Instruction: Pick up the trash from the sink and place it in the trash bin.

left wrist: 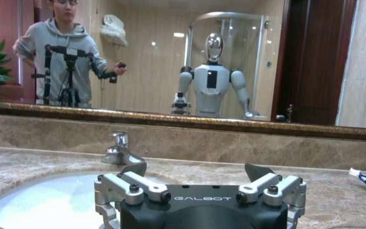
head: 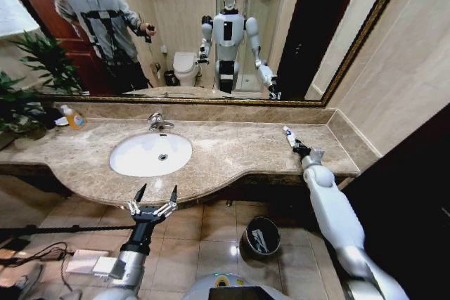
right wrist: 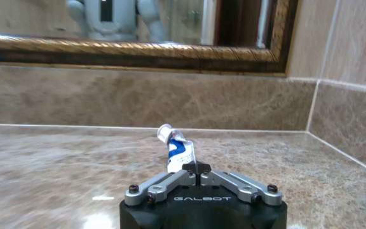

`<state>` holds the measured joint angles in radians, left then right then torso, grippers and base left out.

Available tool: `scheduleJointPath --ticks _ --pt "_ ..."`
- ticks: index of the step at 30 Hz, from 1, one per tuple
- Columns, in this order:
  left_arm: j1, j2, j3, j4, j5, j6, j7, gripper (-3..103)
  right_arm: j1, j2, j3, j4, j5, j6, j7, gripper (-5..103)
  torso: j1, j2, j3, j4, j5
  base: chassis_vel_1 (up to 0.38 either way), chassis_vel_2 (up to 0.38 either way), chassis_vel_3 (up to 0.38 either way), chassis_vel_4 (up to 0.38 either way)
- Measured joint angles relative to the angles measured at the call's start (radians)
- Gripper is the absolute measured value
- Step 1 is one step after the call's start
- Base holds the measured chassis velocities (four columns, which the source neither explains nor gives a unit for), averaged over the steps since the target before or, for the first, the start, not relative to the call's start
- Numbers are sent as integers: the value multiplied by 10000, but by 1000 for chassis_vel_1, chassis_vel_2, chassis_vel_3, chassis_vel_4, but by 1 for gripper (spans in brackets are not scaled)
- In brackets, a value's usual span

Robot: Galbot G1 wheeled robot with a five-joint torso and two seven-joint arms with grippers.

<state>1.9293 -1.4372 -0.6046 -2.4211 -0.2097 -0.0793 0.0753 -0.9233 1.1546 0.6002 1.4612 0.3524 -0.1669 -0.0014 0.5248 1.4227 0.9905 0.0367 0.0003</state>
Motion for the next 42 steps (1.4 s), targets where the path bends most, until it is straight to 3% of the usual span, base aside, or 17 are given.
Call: scheduleJointPath --ticks 3,10,11,17,20,24,27,31,34,40,42 --pt "0 -1 0 0 0 0 -1 100 -1109 46 347 1235 -358 589 -86 0 0 0 0 0 -4 0 0 0 0" --pt "-1 0 0 0 0 0 0 100 -3233 424 1128 3514 -777 1140 -403 0 0 0 0 0 -1 0 0 0 0" --pt "0 -1 0 0 0 0 0 100 -3718 559 1254 3878 -822 1574 -501 0 0 1 -1 -2 -6 0 0 0 0" --pt "0 0 0 0 0 0 0 100 -5149 1297 1459 4610 -1114 2887 -560 0 0 1 -1 0 -7 0 0 0 0" --pt "0 0 0 0 0 0 0 100 -5612 1657 1507 4605 -1217 3179 -503 0 1 1 0 1 -3 0 0 0 0" --pt "0 0 0 0 0 0 0 100 -6192 2127 1619 4174 -1240 3730 -474 0 0 1 -1 0 -6 0 0 0 0" --pt "0 0 0 0 0 0 0 100 -6535 2561 1694 2911 -1423 4640 -413 0 1 0 0 1 0 0 0 0 0" --pt "0 0 0 0 0 0 1 100 -6760 2699 1647 2463 -1437 4950 -380 0 1 0 0 0 -7 0 0 0 0" --pt "0 0 0 0 -1 1 0 100 -7068 2847 1444 1416 -1512 5661 -318 0 1 0 0 1 -3 0 0 0 0" --pt "0 0 0 0 0 0 0 100 -7186 2826 1126 433 -1526 5734 -404 0 1 0 0 0 -5 0 0 0 0" --pt "0 0 0 0 0 0 0 100 -6838 2805 1076 -404 -2059 5735 -564 0 1 0 0 0 -4 0 0 0 0"
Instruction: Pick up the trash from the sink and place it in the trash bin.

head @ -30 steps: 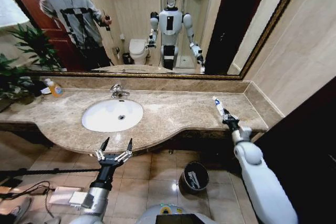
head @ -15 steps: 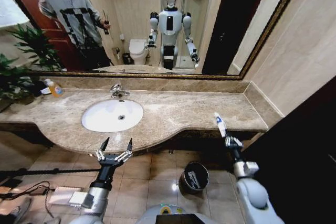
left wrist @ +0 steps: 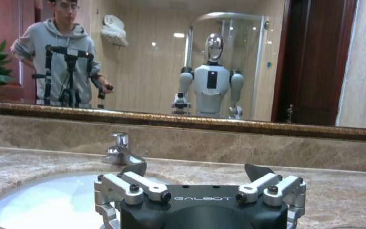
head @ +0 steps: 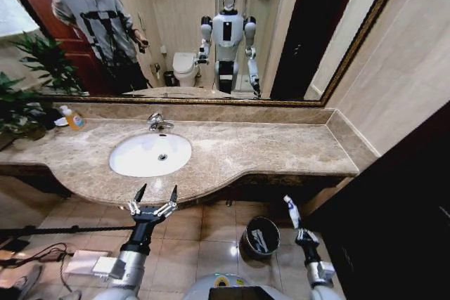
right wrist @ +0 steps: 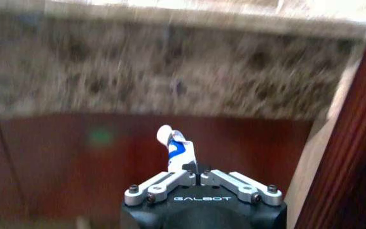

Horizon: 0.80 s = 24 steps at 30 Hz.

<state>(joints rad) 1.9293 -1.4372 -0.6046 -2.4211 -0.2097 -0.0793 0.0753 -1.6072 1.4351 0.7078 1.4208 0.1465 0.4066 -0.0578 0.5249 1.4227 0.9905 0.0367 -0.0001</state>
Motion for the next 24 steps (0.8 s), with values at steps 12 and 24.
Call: scheduleJointPath --ticks 12,24 --pt "0 0 0 0 0 0 0 100 1835 17 -331 -3788 -2307 -915 -352 0 2 0 1 1 2 0 0 0 0" --pt "0 0 0 0 0 0 0 100 3542 140 -479 -5847 -2884 -2352 -487 0 2 -1 1 2 0 0 0 0 0"
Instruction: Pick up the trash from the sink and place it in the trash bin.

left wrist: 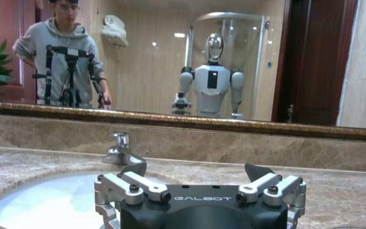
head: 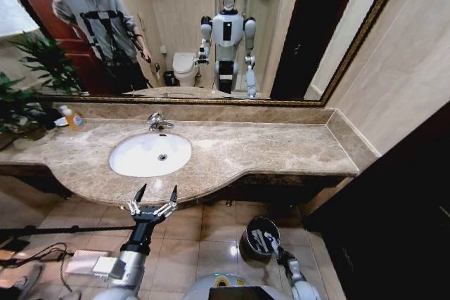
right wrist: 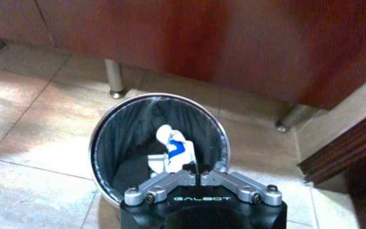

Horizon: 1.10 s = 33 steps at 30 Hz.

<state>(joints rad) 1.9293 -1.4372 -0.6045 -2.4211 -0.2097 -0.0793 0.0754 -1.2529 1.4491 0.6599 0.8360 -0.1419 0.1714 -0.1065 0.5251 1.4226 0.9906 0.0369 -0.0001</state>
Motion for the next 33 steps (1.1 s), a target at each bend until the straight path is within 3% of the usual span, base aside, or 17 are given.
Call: scheduleJointPath --ticks 10,16,23,24,26,33 --pt "0 0 0 0 0 0 0 100 1183 341 16 -1777 -191 20 -145 0 0 0 0 -1 1 0 0 0 0" --pt "0 0 0 0 0 0 0 100 2331 444 186 -3684 -224 336 45 0 0 0 0 -1 1 0 0 0 0" --pt "0 0 0 0 0 0 0 100 2664 456 195 -3907 -105 178 -20 0 0 0 0 -1 -1 0 0 0 0" --pt "0 0 0 0 0 0 0 100 2683 476 194 -3846 -105 115 -50 10 -1 0 0 -1 0 0 0 0 0" --pt "0 0 0 0 0 0 0 100 2693 485 193 -3831 -105 103 -54 10 -1 0 0 -1 1 0 0 0 0" --pt "0 0 0 0 0 0 0 100 2647 447 198 -3697 -93 81 -51 43 -2 0 0 -1 0 0 0 0 0"
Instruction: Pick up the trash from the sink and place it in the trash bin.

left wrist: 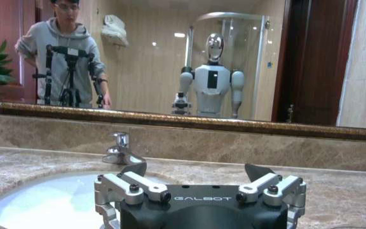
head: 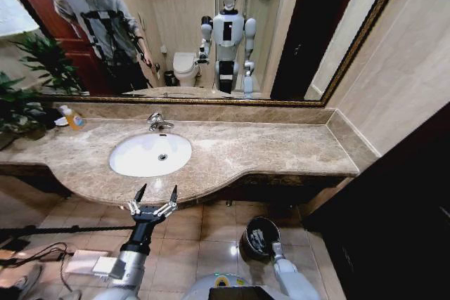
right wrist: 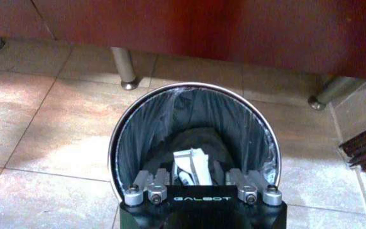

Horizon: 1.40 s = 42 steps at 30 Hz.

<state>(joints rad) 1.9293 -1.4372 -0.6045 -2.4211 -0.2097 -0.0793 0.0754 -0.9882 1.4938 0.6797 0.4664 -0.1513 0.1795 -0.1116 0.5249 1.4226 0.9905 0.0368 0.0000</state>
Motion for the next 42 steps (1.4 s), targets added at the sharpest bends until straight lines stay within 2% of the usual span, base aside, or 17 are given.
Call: scheduleJointPath --ticks 2,5,6,9,11,12,15,17,24,27,28,31,33,34,36,38,42 --pt "0 0 0 0 -1 0 0 100 -43 -12 0 81 15 -5 -3 43 0 0 0 0 0 0 0 0 0" --pt "0 0 0 0 0 0 0 100 -174 -32 1 304 82 -4 -19 59 0 0 0 0 0 0 0 0 0" --pt "0 0 0 0 0 0 0 100 -174 -32 1 304 82 -4 -19 59 0 0 0 0 0 0 0 0 0" --pt "0 0 0 -1 0 0 0 100 -338 -21 9 644 128 -5 -28 76 0 0 0 0 0 0 0 0 0" --pt "0 0 0 0 0 0 0 100 -388 -16 12 743 137 -6 -28 76 0 0 0 0 0 0 0 0 0" --pt "0 0 0 0 0 0 0 100 -530 -6 12 1049 202 -8 -29 86 0 0 0 0 1 0 0 0 0" --pt "0 0 0 0 0 0 0 100 -801 17 2 1667 445 -54 -30 91 0 0 0 0 0 0 0 0 0" --pt "0 0 0 0 0 0 0 100 -1271 35 -64 2629 839 -199 -56 100 0 0 0 0 0 0 0 0 0" --pt "0 0 0 0 0 0 0 100 -1906 25 -51 3778 1157 95 -115 100 0 0 0 0 1 0 0 0 0" --pt "-1 0 0 0 0 0 0 100 -2721 5 3 5347 1788 288 -108 100 0 0 0 -1 0 0 0 0 0" --pt "-1 0 0 0 0 0 0 100 -2721 5 3 5347 1788 288 -108 100 0 0 0 -1 0 0 0 0 0" --pt "0 1 0 0 0 0 0 100 -3485 -75 233 7010 1812 1009 247 100 0 1 -1 -1 0 0 0 0 0" --pt "0 0 0 0 0 0 0 100 -3680 -115 293 7448 1767 1114 366 100 0 1 -1 1 -1 0 0 0 0" --pt "0 0 0 -1 0 0 0 100 -4102 -191 398 8448 1836 1142 538 100 0 1 0 -1 1 0 0 0 0" --pt "0 0 0 0 0 0 0 100 -4237 -209 429 8806 1918 1090 577 100 0 0 0 -1 2 0 0 0 0" --pt "-1 0 0 0 0 0 0 100 -5013 -258 596 10932 2606 585 719 100 0 1 -1 -1 0 0 0 0 0" --pt "0 0 0 0 0 0 0 100 -5498 -241 720 12545 3079 273 782 100 0 1 -1 0 -1 0 0 0 0"
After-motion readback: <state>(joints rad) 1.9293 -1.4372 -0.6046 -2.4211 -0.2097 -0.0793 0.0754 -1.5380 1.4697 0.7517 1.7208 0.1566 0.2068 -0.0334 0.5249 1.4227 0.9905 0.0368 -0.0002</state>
